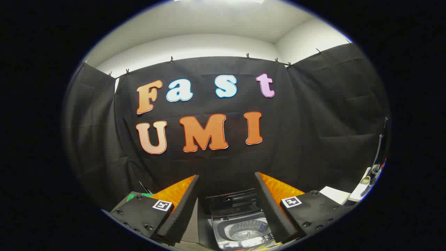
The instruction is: Put the clothes into the washing machine and then close the washing machine lid.
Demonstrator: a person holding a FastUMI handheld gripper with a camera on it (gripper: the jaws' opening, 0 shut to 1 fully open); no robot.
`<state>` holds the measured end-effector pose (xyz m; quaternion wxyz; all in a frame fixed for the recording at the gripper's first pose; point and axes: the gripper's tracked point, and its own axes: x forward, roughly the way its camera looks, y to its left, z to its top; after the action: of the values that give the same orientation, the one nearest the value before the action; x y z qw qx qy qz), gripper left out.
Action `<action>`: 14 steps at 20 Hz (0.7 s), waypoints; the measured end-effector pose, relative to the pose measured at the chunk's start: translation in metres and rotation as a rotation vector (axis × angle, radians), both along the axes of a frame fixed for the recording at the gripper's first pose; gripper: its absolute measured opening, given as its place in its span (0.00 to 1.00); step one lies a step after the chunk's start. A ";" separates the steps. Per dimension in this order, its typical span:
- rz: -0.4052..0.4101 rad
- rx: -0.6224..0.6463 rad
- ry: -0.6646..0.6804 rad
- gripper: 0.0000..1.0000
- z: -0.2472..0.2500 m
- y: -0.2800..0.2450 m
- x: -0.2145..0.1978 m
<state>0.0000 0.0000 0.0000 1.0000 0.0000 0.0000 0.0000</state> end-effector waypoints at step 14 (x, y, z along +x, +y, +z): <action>-0.003 -0.005 0.020 0.99 -0.003 0.001 0.003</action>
<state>0.0031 0.0012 -0.0031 0.9999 -0.0026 0.0100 -0.0014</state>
